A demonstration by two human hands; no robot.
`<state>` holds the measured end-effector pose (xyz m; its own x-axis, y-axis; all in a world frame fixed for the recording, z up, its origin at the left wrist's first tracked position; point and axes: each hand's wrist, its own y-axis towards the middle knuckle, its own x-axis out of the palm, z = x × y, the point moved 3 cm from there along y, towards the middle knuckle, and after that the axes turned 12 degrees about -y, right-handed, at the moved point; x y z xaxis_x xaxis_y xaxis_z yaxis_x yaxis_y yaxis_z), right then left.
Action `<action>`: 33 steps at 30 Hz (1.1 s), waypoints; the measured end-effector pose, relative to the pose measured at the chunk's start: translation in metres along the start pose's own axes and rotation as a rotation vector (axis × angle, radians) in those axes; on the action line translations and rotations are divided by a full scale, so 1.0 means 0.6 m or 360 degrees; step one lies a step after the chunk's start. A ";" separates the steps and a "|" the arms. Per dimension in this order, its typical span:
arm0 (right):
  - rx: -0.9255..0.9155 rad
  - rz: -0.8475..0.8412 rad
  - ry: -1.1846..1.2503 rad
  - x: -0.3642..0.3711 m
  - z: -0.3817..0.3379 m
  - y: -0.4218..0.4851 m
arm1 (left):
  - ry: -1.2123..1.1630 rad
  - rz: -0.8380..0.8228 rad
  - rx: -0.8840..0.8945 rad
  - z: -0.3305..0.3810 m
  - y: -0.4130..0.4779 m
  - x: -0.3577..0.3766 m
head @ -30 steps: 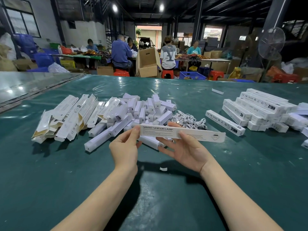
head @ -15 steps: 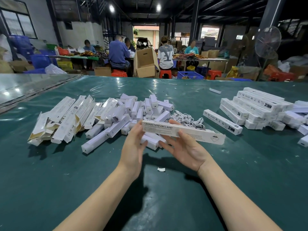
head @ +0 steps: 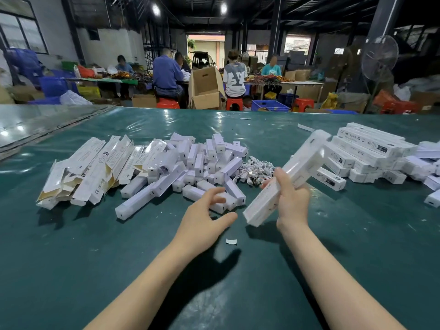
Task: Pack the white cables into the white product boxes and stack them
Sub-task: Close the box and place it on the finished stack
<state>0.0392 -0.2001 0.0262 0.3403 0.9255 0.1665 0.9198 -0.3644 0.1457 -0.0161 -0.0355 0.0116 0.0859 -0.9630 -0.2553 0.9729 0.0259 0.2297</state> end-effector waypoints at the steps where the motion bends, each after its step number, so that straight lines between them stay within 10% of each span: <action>1: 0.0080 -0.0118 0.0040 0.013 0.004 -0.010 | 0.0006 -0.0029 0.0048 0.006 -0.002 0.003; 4: 0.0128 -0.0576 0.0011 0.068 0.014 -0.053 | 0.0512 -0.0048 0.0330 0.013 -0.006 0.008; 8: -0.0990 -0.1081 -0.1579 0.083 0.026 -0.077 | 0.1054 0.0194 0.0311 0.021 0.008 -0.067; 10: -0.1059 -0.1113 -0.2006 0.071 0.042 -0.056 | 0.1199 0.0119 0.0095 0.013 0.017 -0.117; 15: -0.0767 -0.0671 -0.1937 0.054 0.043 -0.031 | 0.1376 -0.0317 -0.0640 -0.015 0.013 -0.162; 21: -0.0482 -0.0369 -0.1748 0.032 0.041 -0.016 | 0.1763 -0.0125 0.0076 -0.005 0.015 -0.069; 33: -0.0152 -0.1049 -0.1580 0.022 0.029 0.005 | 0.1280 -0.0079 0.0320 0.024 0.001 -0.047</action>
<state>0.0499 -0.1875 0.0119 -0.1509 0.5973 -0.7877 0.9699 0.2433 -0.0013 -0.0208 -0.0123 0.0328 0.2451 -0.4740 -0.8457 0.9293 -0.1336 0.3442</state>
